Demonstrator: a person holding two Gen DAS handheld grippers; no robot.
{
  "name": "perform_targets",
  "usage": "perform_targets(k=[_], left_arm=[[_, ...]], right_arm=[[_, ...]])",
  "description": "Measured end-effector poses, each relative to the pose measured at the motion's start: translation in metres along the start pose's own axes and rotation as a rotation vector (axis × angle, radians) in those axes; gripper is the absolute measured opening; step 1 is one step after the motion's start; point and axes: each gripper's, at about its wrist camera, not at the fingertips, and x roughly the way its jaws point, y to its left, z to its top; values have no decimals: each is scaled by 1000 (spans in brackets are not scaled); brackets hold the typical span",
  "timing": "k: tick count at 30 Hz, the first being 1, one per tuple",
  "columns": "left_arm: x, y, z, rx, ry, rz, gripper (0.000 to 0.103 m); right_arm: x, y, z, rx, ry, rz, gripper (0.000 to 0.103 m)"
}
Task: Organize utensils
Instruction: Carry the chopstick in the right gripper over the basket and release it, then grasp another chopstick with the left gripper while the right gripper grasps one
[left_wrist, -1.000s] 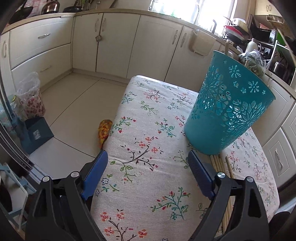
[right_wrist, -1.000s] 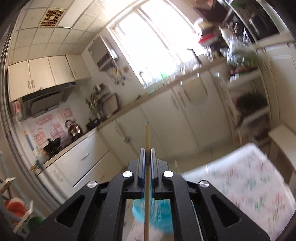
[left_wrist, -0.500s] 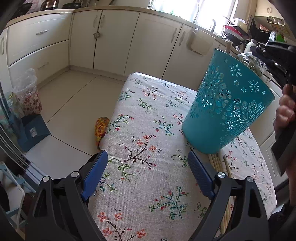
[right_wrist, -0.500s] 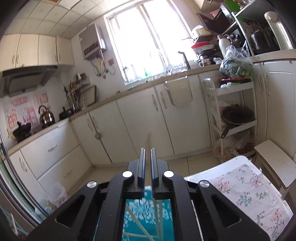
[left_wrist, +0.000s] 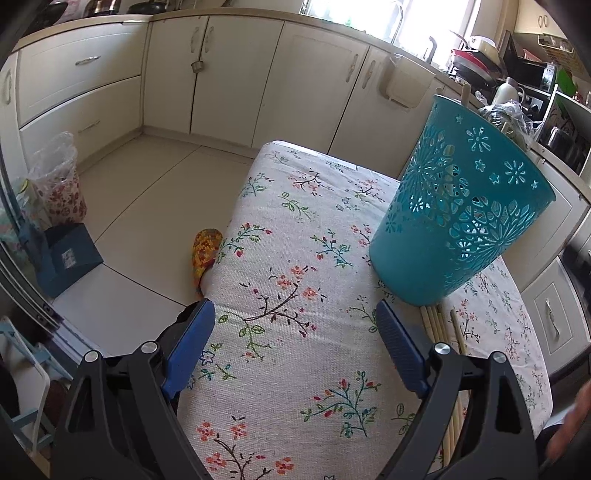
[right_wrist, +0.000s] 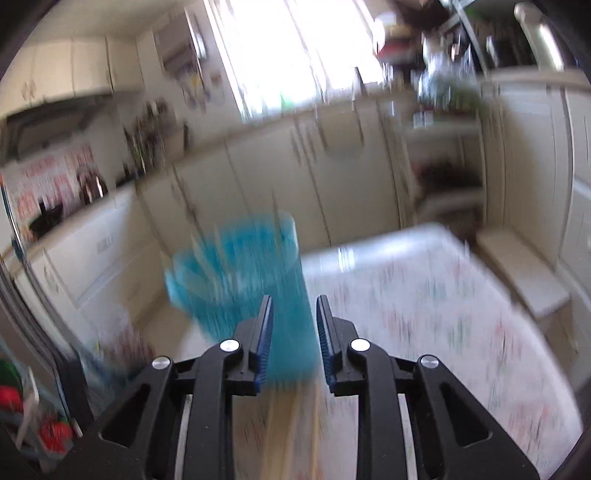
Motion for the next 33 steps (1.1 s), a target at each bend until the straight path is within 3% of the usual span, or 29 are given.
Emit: perform_targets(k=[2, 4, 10, 16, 23, 33], left_arm=[[0, 0, 0, 1, 2, 5, 85], [1, 0, 0, 1, 8, 7, 85], [1, 0, -1, 0, 13, 5, 85], [3, -12, -2, 53, 35, 13, 85], [5, -78, -17, 235, 112, -15, 85], [23, -99, -28, 274, 180, 51, 85]], right_arm=[[20, -2, -22, -14, 111, -6, 24], [32, -3, -32, -31, 168, -24, 22], [57, -3, -44, -74, 265, -59, 21], [59, -2, -53, -124, 270, -103, 16], [50, -16, -54, -58, 273, -100, 11], [46, -25, -50, 2, 284, -59, 11]])
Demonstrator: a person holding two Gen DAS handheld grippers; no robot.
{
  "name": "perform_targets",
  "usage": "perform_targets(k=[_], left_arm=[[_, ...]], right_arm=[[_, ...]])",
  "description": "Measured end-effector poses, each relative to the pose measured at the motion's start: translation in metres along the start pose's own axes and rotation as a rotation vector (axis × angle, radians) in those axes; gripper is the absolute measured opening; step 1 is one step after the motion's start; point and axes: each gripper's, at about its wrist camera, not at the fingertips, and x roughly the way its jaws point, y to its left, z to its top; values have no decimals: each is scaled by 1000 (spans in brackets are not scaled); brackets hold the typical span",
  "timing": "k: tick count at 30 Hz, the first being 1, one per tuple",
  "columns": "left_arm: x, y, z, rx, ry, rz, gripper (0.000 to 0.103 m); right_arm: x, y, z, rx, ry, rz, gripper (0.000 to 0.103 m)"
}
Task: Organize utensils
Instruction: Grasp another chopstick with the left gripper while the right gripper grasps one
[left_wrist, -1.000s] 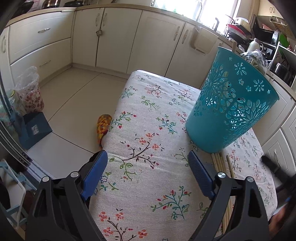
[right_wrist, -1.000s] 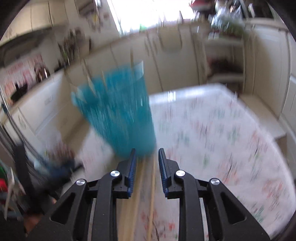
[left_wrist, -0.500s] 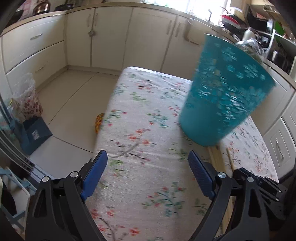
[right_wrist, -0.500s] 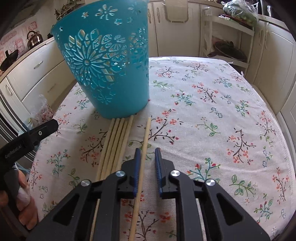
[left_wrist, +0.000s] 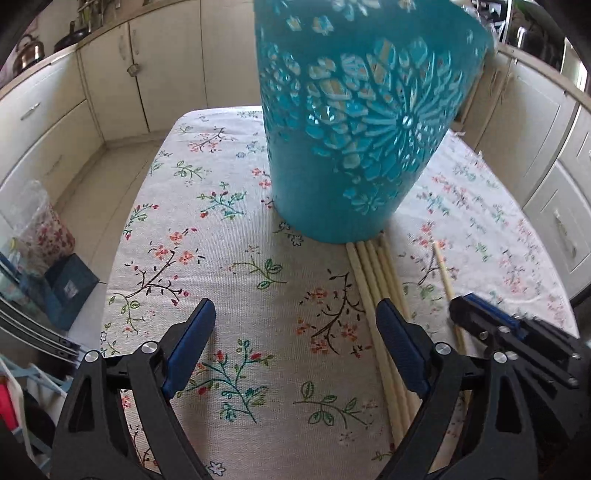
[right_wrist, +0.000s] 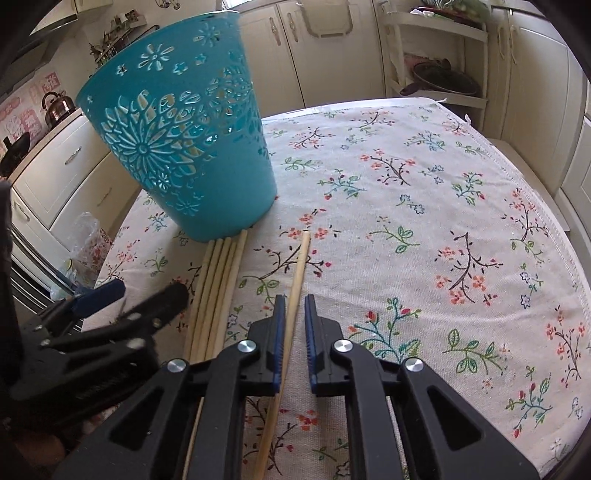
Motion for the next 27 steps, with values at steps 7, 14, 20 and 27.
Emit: perform_targets(k=[7, 14, 20, 27], left_arm=[[7, -8, 4, 19, 14, 26, 84], [10, -17, 9, 57, 13, 44, 61], [6, -19, 13, 121, 14, -37, 11], [7, -16, 20, 137, 62, -29, 18]], right_arm=[[1, -5, 3, 4, 7, 10, 11], [1, -1, 2, -29, 1, -7, 11], [2, 5, 2, -65, -10, -32, 12], [4, 4, 2, -68, -13, -28, 12]])
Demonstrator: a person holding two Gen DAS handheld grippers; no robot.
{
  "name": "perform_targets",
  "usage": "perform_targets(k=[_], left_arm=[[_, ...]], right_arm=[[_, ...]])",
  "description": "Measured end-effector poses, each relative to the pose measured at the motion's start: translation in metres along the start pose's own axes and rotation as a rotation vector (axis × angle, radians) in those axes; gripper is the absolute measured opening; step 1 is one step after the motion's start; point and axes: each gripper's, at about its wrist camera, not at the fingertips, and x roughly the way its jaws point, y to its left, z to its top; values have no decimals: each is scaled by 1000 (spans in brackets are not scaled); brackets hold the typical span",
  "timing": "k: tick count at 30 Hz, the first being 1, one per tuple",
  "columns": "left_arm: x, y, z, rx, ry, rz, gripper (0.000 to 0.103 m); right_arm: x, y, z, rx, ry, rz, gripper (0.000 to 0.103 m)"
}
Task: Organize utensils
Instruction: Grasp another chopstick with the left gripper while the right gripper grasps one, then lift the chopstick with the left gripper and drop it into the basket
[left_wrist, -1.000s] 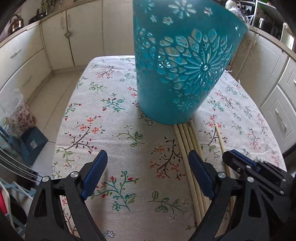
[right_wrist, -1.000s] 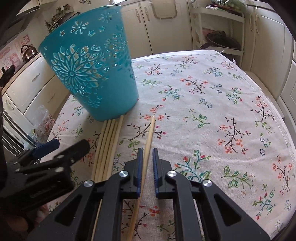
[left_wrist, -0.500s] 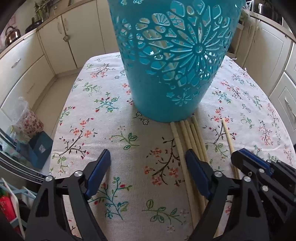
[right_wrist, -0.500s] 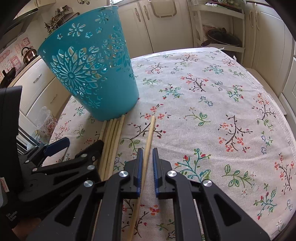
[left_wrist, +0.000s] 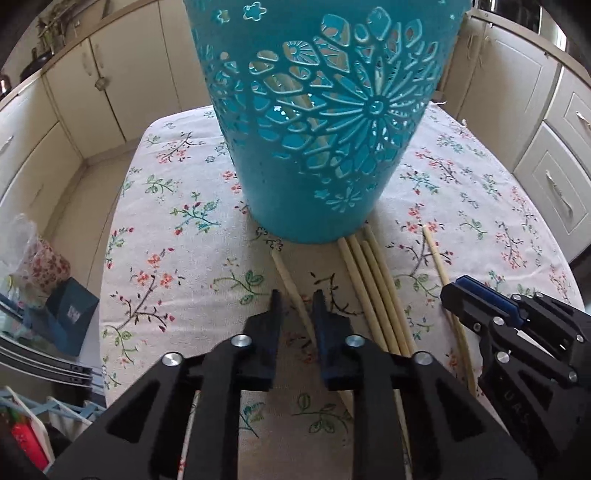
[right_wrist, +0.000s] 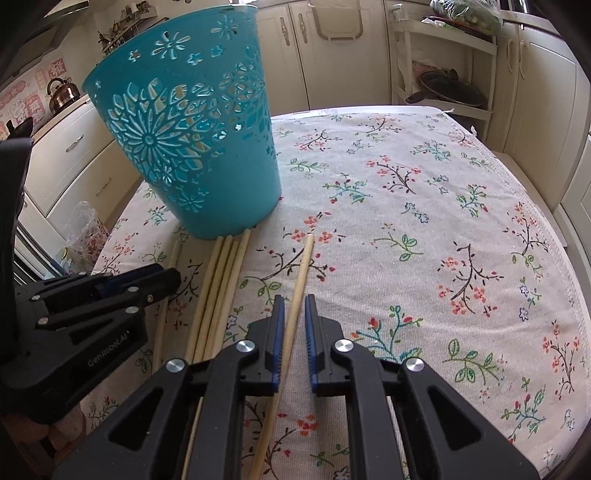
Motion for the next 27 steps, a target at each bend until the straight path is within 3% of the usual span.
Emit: perform_targets(k=[2, 6, 15, 19, 27], left_arm=[[2, -1, 2, 27, -13, 18, 18], [2, -2, -1, 51, -25, -6, 6], [-25, 16, -20, 0, -66, -72, 5], [-74, 37, -25, -49, -176, -176, 5], [-180, 76, -4, -145, -439, -302, 5]], right_arm=[[1, 1, 0, -14, -3, -7, 12], [2, 3, 1, -28, -11, -12, 12], [1, 6, -1, -29, -15, -18, 10], [1, 4, -1, -21, -15, -13, 9], [1, 3, 0, -20, -14, -13, 9]])
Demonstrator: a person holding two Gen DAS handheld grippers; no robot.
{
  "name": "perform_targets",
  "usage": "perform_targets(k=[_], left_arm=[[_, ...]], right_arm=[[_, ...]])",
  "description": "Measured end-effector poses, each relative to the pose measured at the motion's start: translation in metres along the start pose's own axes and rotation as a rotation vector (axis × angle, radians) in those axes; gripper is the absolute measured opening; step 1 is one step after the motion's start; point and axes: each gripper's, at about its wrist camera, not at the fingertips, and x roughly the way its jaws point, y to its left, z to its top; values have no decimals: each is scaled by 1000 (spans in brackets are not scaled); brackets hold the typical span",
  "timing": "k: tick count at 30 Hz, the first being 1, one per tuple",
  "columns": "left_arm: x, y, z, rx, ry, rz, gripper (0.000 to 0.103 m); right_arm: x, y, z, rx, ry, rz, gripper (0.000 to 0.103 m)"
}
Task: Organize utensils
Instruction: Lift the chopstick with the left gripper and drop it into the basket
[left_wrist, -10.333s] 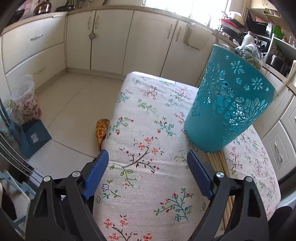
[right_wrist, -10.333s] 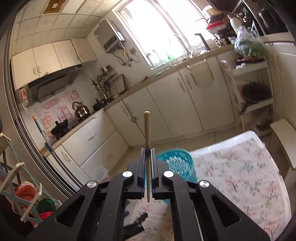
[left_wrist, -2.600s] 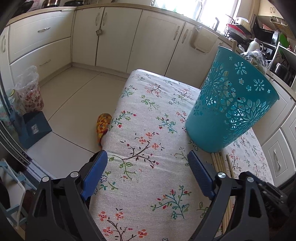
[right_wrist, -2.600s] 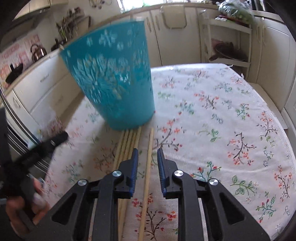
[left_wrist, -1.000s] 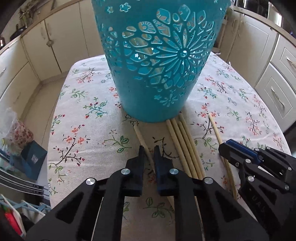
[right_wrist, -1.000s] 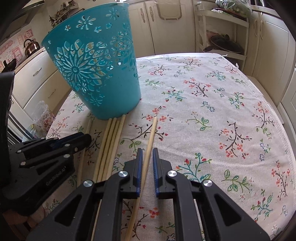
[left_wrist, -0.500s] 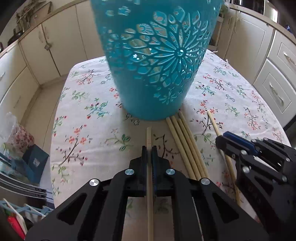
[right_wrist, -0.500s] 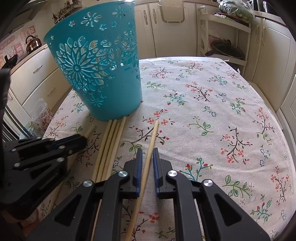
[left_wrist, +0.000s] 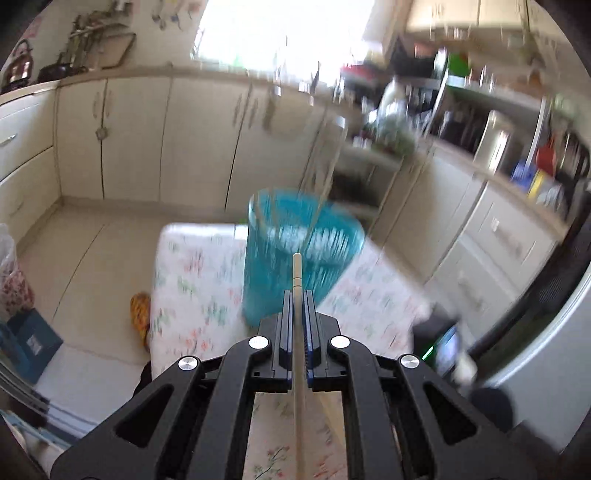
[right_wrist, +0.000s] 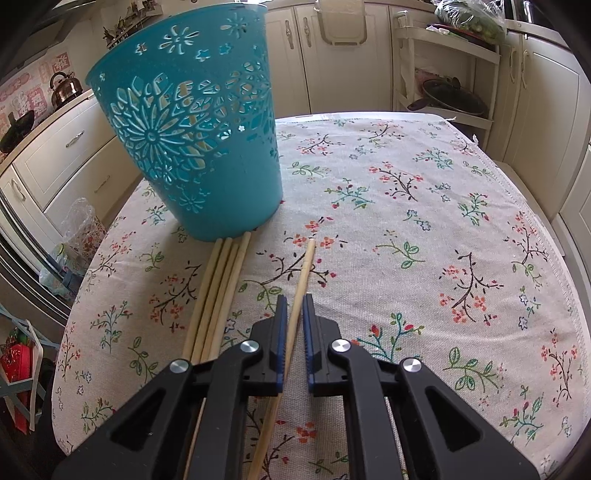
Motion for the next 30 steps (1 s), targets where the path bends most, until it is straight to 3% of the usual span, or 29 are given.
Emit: perform_targets(k=[9, 16, 26, 30], left_arm=[[-13, -22, 66, -47, -204, -57, 5], [21, -28, 110, -77, -282, -36, 5], [85, -19, 141, -126, -397, 74, 5], [115, -15, 141, -121, -398, 114, 5]], right_arm=[[1, -3, 0, 12, -1, 4, 9], [2, -8, 2, 29, -3, 18, 9], [5, -11, 4, 50, -4, 29, 9], [5, -11, 4, 61, -4, 37, 9]])
